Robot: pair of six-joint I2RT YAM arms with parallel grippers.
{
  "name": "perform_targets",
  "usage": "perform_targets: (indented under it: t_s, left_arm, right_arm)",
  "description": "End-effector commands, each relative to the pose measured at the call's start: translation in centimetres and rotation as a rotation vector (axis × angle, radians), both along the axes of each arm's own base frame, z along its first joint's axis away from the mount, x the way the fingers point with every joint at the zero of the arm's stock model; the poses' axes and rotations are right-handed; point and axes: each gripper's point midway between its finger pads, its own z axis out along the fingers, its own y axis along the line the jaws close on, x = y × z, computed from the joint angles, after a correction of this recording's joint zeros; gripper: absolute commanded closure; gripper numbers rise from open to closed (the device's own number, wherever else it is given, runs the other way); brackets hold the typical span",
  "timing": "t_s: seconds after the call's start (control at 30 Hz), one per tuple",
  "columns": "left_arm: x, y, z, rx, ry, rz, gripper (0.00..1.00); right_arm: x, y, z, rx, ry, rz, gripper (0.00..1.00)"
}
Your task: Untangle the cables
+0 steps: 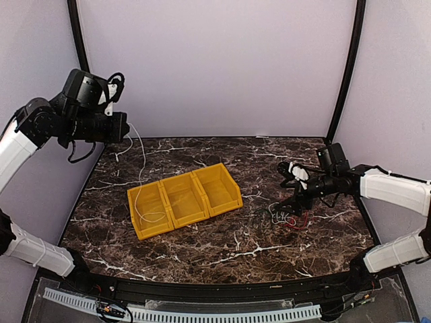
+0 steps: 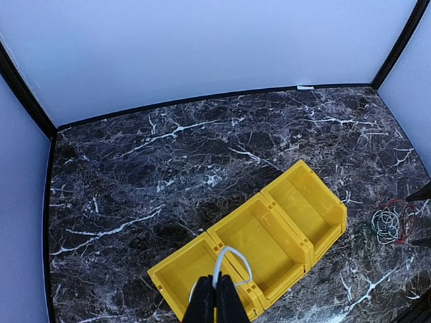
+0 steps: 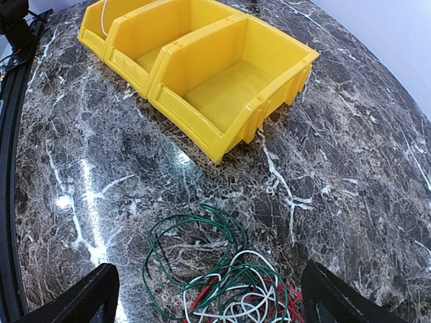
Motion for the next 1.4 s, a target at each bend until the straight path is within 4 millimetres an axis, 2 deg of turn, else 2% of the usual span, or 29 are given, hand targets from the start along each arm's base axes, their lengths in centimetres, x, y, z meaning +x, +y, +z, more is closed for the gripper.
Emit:
perform_targets:
  t_s: [0.0,0.17,0.33,0.47,0.93,1.13,1.37]
  left_arm:
    - [-0.3,1.0,-1.1,-0.029,-0.023,0.046,1.00]
    - [0.2,0.3,-5.9,0.014,0.040,0.042,1.00]
    - [0.8,-0.6,-8.7,0.012,0.070,0.034,1.00]
    - [0.5,-1.0,-12.6,0.022,0.134,0.022,1.00]
    - [0.0,-1.4,-23.4,0.037,0.305,0.085,1.00]
    - [0.7,-1.6,-26.0,0.036,0.328,0.131,1.00]
    - [1.6,-2.4,-27.4,0.054,0.342,0.133,1.00]
  right_arm:
    - [0.5,0.1,0.5,0.004,-0.017,0.002,0.04]
    - [0.5,0.1,0.4,-0.001,-0.014,0.002,0.05]
    - [0.5,0.0,0.3,-0.004,-0.017,0.001,0.05]
    - [0.5,0.0,0.1,-0.010,-0.013,0.001,0.05]
    - [0.7,0.0,-0.6,-0.024,0.003,0.007,0.05]
    - [0.5,0.2,-0.9,-0.025,0.017,0.019,0.05]
    - [0.6,0.1,-1.1,-0.037,0.013,0.017,0.06]
